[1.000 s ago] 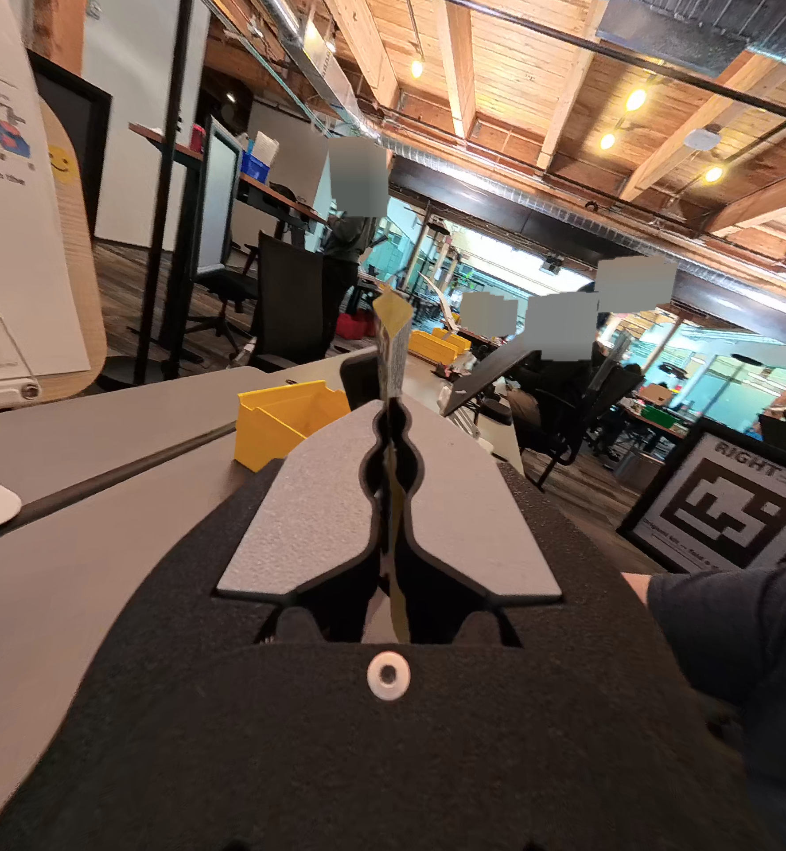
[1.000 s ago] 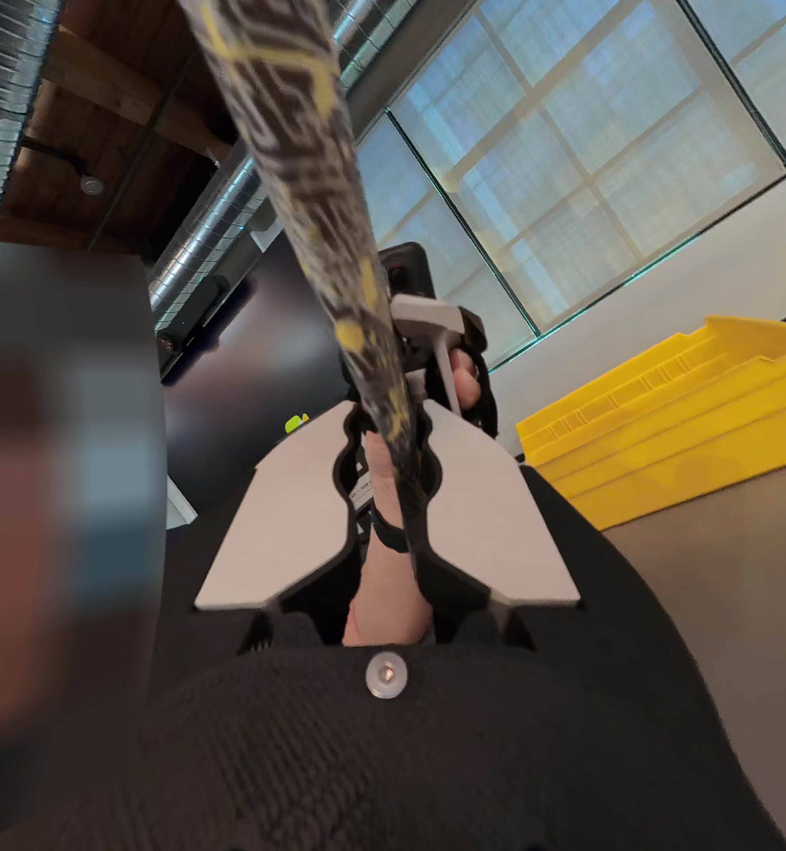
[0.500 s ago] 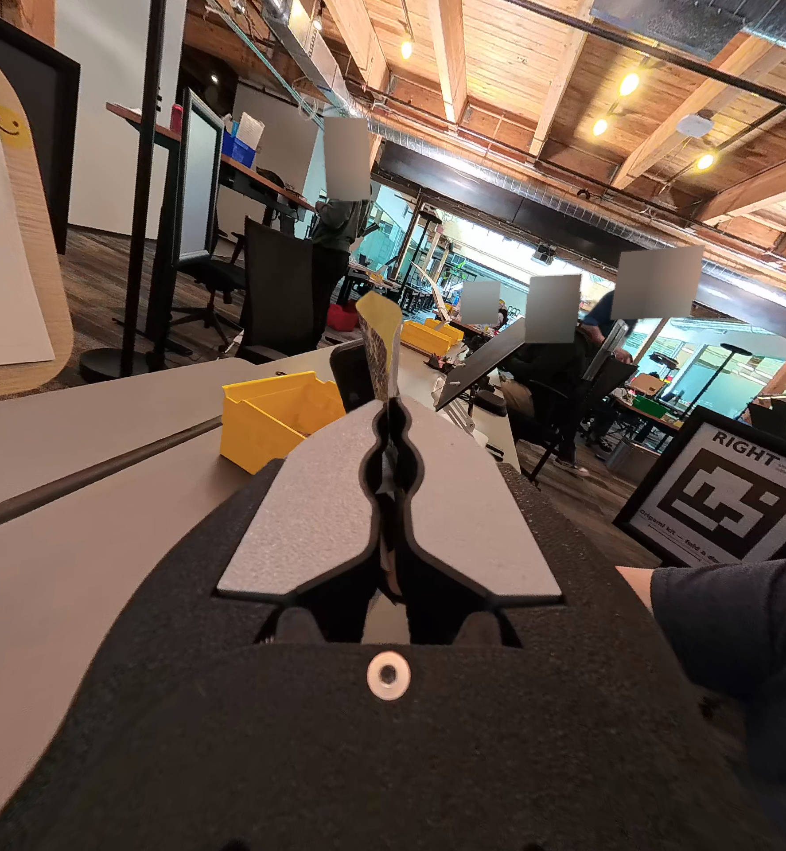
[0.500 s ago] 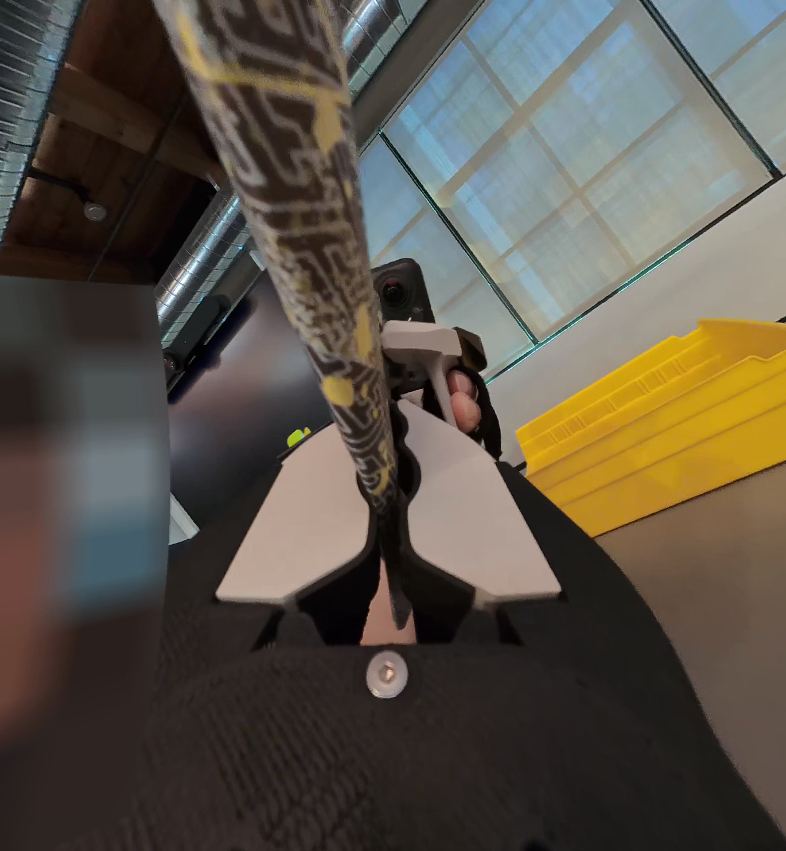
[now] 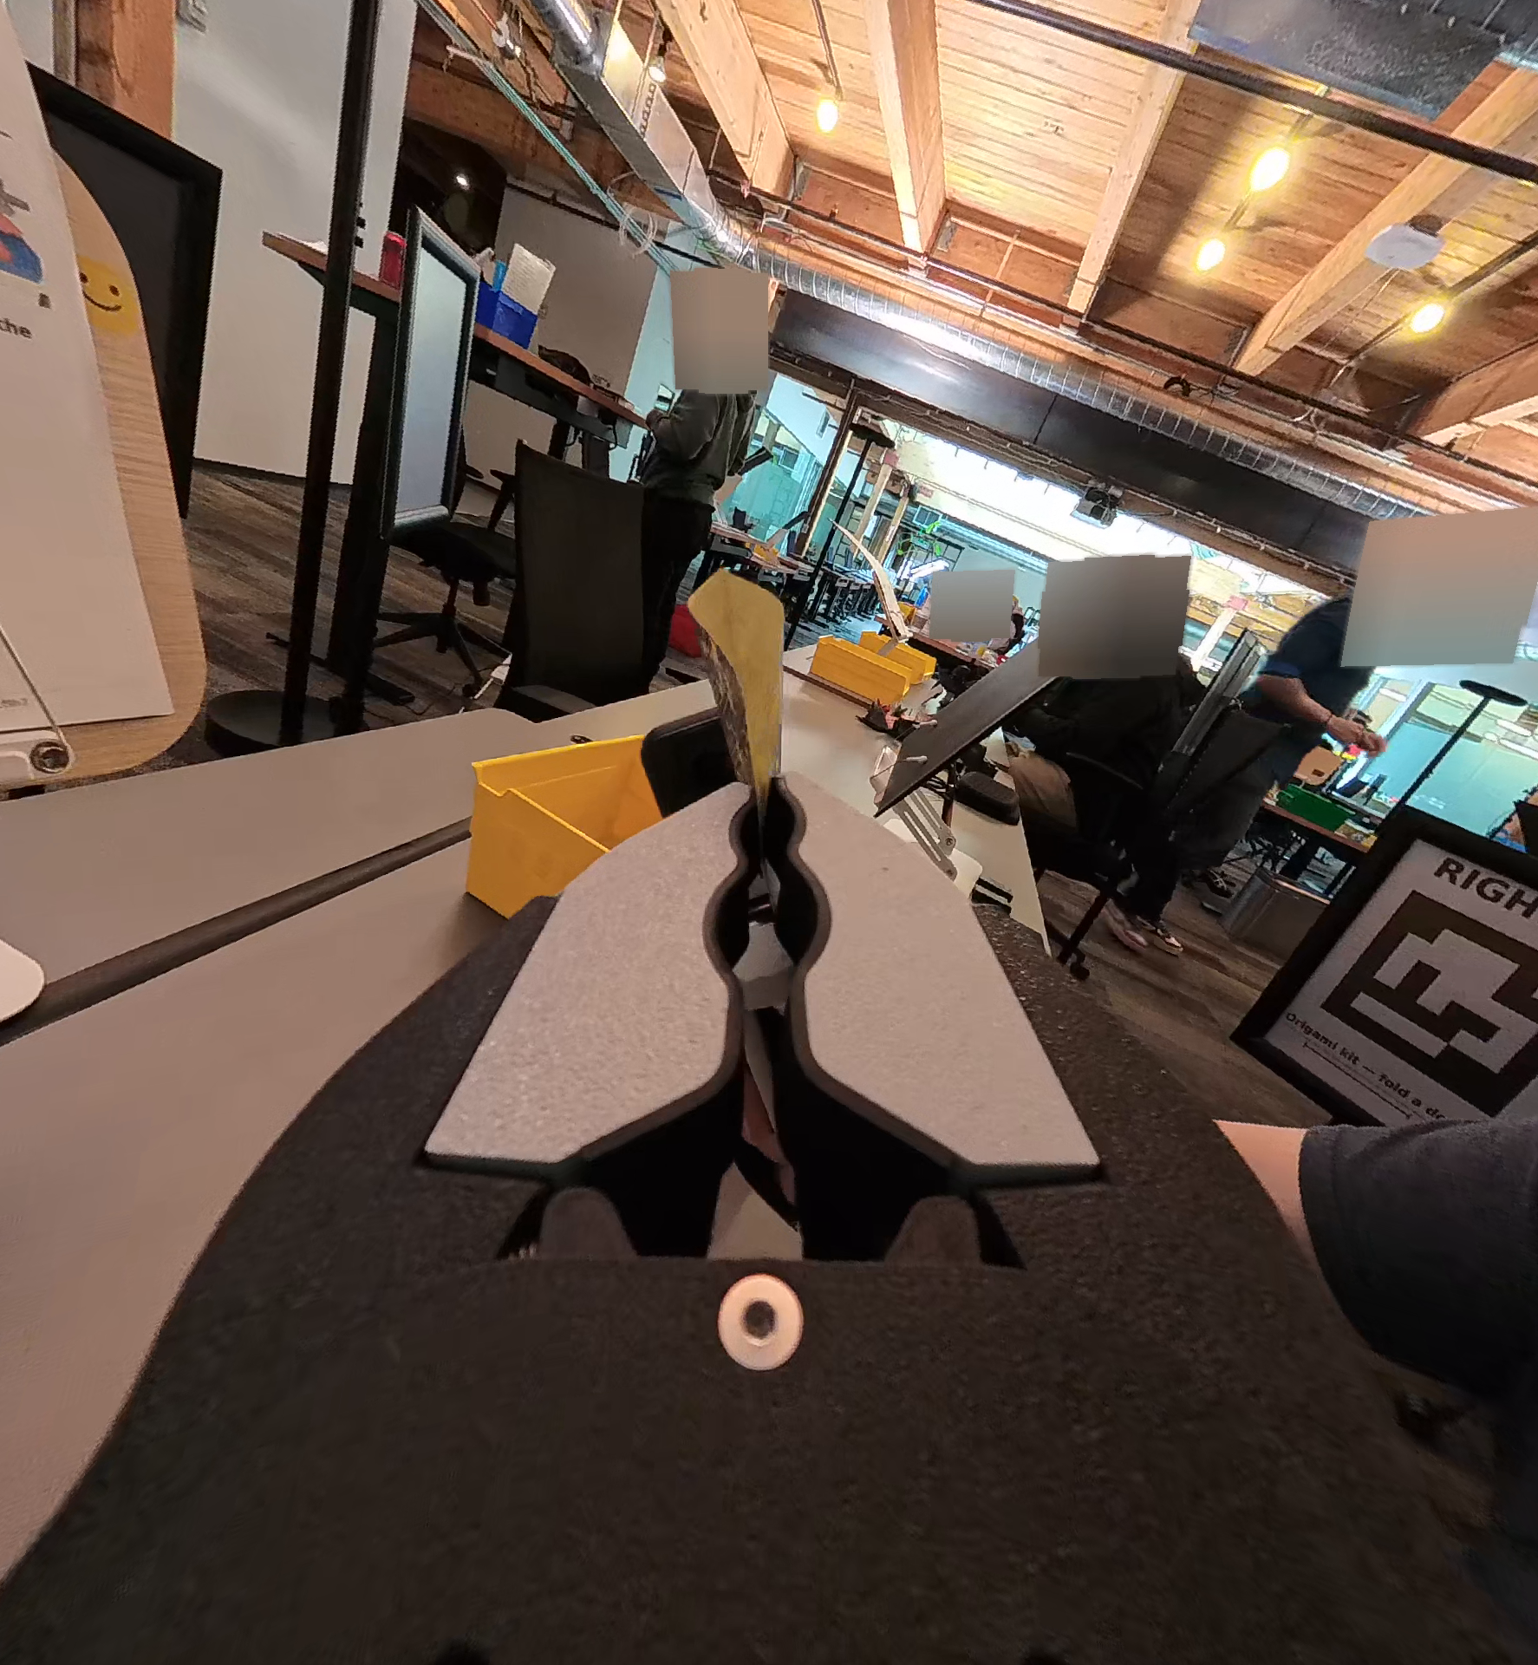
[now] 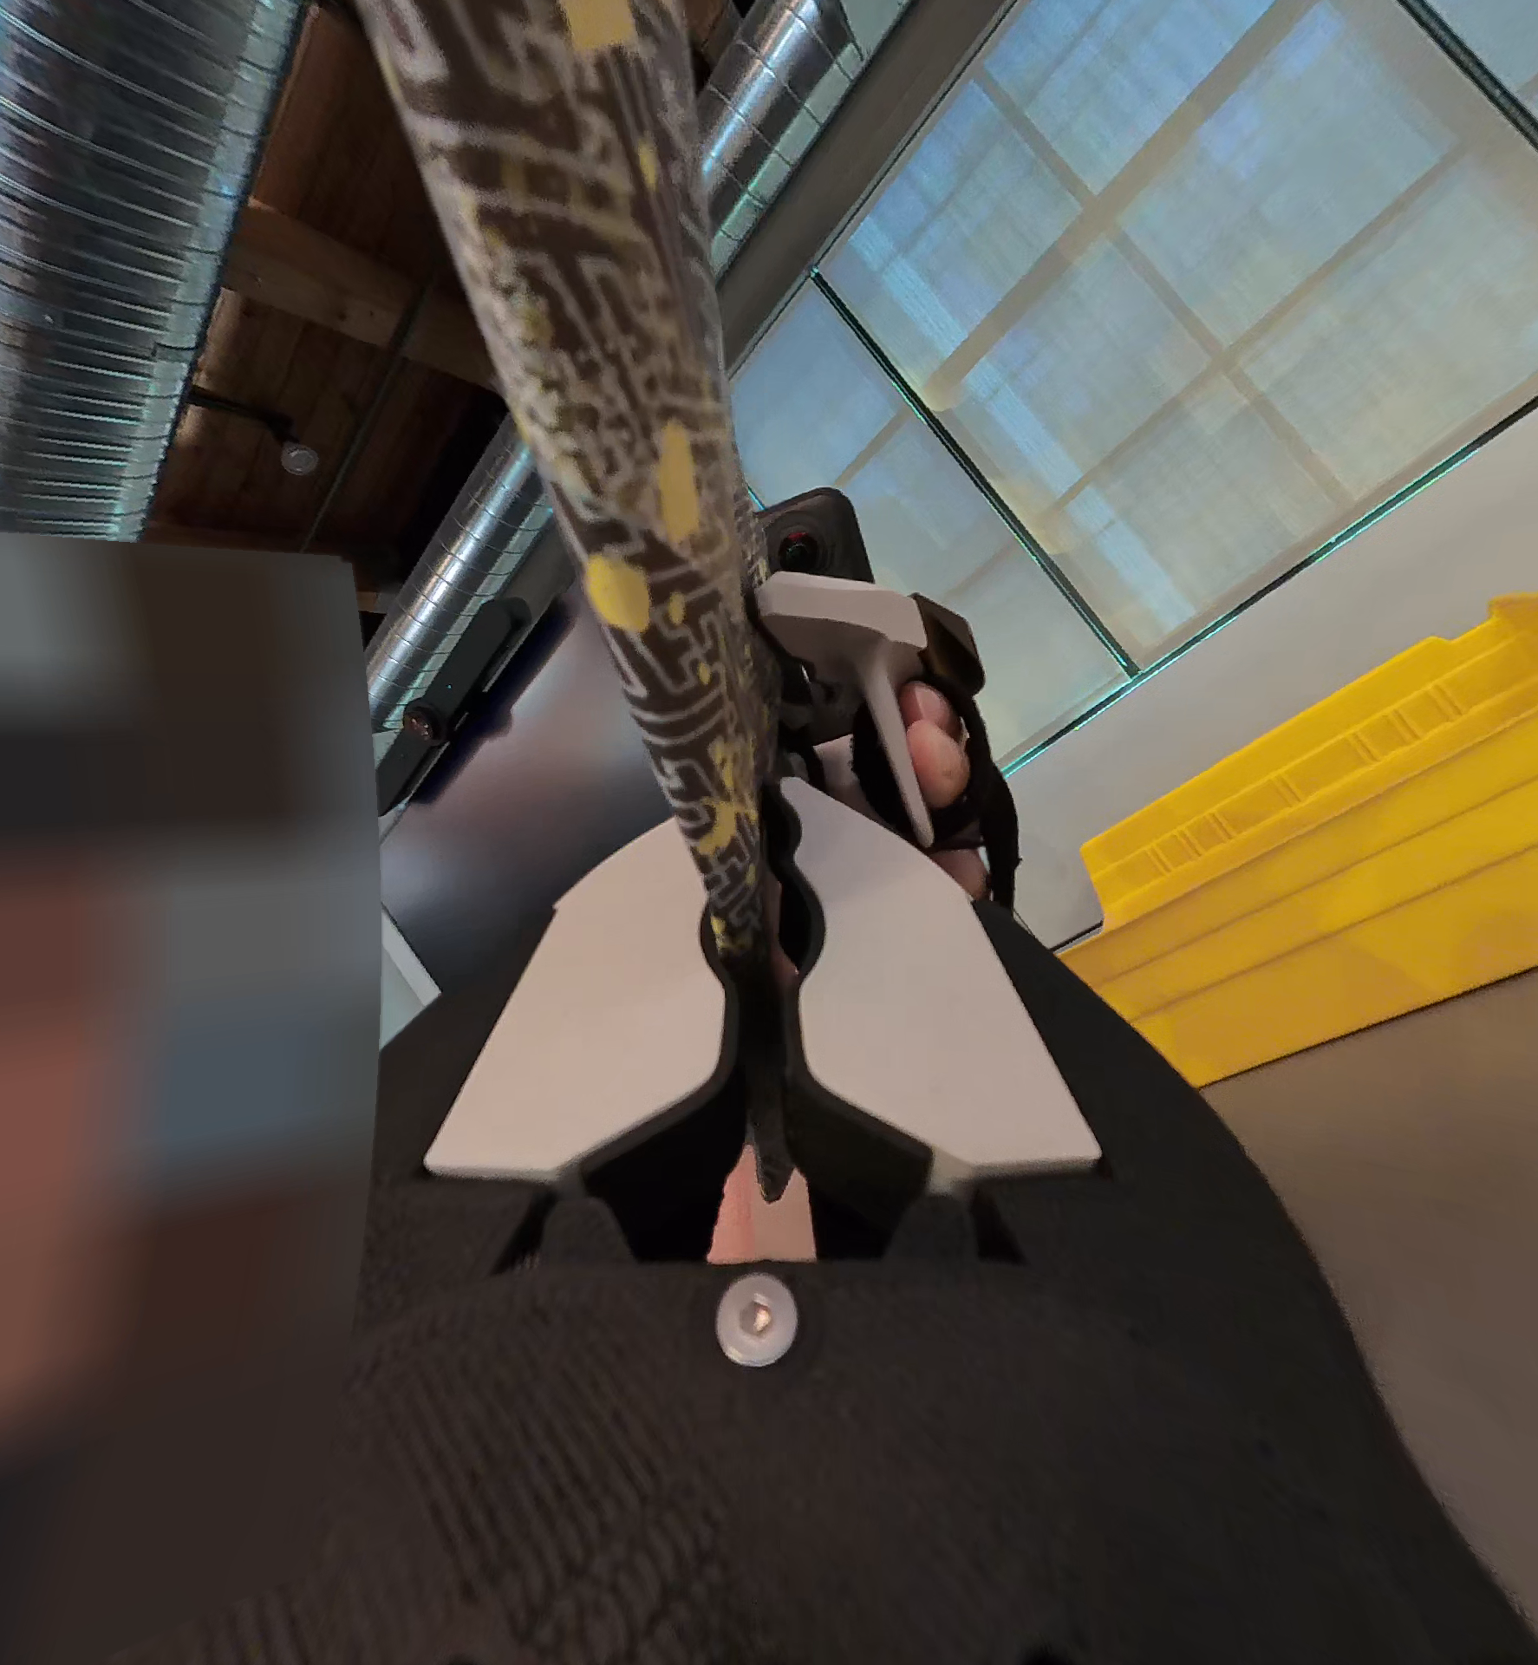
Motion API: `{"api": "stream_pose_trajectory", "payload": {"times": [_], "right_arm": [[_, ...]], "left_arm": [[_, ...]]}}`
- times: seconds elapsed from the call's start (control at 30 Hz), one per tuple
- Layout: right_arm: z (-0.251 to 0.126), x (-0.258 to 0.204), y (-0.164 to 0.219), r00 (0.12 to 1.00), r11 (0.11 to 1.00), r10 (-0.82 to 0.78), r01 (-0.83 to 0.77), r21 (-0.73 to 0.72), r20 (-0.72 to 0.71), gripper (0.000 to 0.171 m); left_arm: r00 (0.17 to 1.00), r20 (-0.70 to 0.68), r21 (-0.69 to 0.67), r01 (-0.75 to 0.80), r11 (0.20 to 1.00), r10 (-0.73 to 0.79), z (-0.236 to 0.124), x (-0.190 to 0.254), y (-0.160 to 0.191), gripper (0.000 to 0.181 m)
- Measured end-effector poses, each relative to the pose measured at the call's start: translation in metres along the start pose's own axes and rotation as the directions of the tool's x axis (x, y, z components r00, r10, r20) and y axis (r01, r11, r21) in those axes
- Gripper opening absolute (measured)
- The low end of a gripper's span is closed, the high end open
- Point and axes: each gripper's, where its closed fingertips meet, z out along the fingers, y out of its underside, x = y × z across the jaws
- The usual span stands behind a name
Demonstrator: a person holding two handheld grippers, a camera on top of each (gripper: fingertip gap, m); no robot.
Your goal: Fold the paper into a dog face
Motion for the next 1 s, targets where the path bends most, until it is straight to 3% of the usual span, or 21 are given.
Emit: {"api": "stream_pose_trajectory", "payload": {"times": [0.5,1.0], "right_arm": [[0.006,0.008,0.014,0.999,0.999,0.042,-0.042,-0.001,0.015,0.002],[0.015,0.017,0.036,0.999,0.995,0.039,-0.040,-0.095,-0.019,0.002]], "left_arm": [[0.999,0.050,0.048,0.002,0.999,-0.005,-0.013,-0.011,-0.013,0.001],[0.994,0.112,0.117,-0.022,0.993,0.009,-0.032,-0.021,-0.032,0.000]]}}
